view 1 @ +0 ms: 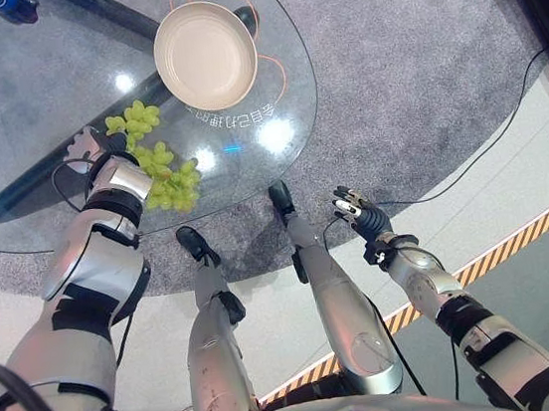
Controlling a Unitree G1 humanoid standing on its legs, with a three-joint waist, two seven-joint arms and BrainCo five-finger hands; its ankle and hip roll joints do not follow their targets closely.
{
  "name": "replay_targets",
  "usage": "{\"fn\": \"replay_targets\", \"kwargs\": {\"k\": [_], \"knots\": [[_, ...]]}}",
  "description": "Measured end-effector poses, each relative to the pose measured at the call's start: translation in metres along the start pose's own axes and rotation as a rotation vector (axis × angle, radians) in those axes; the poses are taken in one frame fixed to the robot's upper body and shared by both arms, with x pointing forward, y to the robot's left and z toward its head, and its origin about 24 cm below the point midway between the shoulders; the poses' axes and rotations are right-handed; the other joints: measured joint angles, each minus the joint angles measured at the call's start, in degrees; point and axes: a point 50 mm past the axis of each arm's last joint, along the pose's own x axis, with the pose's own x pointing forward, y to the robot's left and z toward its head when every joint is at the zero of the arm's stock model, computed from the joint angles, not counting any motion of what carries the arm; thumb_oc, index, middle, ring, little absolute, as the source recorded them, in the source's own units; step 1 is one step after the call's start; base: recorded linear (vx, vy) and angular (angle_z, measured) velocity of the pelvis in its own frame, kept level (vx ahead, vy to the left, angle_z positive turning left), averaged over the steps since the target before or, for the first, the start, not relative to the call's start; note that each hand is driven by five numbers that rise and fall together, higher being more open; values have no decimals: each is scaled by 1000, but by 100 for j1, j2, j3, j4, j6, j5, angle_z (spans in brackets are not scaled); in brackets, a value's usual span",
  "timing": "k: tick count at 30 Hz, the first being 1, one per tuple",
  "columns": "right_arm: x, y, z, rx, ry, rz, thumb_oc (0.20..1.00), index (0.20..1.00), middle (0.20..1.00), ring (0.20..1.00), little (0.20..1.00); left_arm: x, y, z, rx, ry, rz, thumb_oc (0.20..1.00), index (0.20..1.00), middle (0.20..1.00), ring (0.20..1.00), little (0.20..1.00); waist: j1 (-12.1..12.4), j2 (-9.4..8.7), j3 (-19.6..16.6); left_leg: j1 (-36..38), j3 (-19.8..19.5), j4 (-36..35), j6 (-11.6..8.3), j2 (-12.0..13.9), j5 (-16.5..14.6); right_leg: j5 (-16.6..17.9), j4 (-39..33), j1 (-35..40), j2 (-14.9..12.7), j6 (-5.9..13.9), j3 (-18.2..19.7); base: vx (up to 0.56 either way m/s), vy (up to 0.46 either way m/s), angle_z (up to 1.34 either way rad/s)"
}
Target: Pick up fruits into the plate
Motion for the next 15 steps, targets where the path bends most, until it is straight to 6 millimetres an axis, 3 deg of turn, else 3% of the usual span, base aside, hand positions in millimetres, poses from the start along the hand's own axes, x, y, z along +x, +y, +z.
{"fn": "replay_targets", "kwargs": {"k": [15], "knots": [[-1,-2,-3,2,10,0,1000,1000,1000,1000,1000,-7,-12,13,-94,-180,-55,200,200,200,200,200,35,7,0,524,-93,-3,-3,-1,1,-1,-87,624,-24,-1,-92,3,17,3]]}}
